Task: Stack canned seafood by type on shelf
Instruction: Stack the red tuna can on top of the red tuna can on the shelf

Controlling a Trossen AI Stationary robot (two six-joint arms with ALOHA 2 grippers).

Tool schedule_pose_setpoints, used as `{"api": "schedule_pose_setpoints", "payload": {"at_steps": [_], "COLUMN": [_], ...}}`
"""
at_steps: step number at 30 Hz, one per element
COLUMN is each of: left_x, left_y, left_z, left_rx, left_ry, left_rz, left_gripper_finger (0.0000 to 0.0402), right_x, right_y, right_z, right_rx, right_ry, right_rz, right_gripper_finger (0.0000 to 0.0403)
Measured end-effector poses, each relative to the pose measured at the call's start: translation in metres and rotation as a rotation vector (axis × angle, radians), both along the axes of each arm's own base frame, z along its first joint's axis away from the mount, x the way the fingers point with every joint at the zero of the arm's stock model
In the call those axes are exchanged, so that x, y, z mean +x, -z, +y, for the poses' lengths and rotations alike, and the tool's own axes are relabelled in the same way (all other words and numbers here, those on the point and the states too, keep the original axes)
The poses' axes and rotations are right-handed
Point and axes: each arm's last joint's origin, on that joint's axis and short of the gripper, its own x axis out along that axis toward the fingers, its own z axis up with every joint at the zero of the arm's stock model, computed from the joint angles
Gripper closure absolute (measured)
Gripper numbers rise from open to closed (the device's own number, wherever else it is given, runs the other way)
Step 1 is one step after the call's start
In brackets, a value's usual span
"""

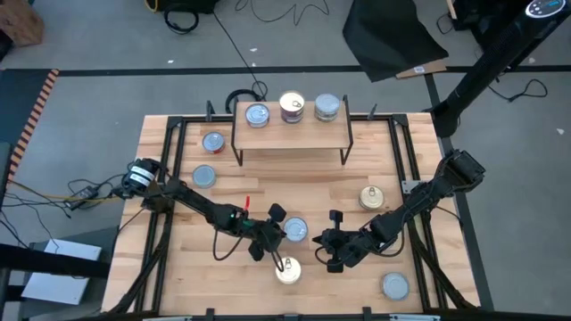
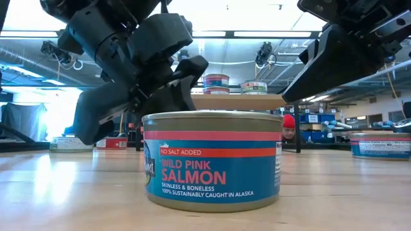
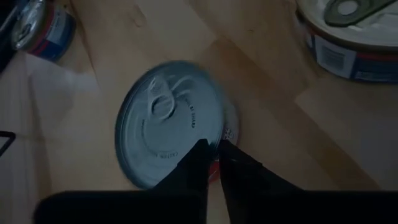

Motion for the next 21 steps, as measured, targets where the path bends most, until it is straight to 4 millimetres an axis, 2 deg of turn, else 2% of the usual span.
{"api": "schedule_pose_setpoints", "payload": {"at_steps": [3, 9, 13, 17, 21], "left_x": [0.0, 0.001, 0.005, 0.012, 0.012], "left_y": [0.0, -0.004, -0.018, -0.043, -0.054], "left_z": [0.001, 0.0, -0.003, -0.003, 0.004], "left_rx": [0.007, 0.0, -0.032, -0.124, -0.186], "left_ry": [-0.01, -0.006, -0.007, -0.003, -0.04], "left_rz": [-0.007, 0.016, 0.081, 0.098, 0.113], "left_gripper_finger": [0.0394, 0.0399, 0.04, 0.04, 0.04], "right_x": [0.0, 0.0, 0.0, 0.0, -0.001], "right_y": [0.0, 0.0, 0.0, 0.0, 0.0], "right_z": [0.0, 0.0, 0.0, 0.0, 0.001], "right_rx": [0.0, -0.002, -0.002, -0.002, -0.002], "right_ry": [0.0, 0.002, 0.002, 0.001, -0.003], "right_rz": [-0.001, -0.001, -0.001, -0.001, -0.001], "right_gripper_finger": [0.0399, 0.0399, 0.0399, 0.0399, 0.0399]}}
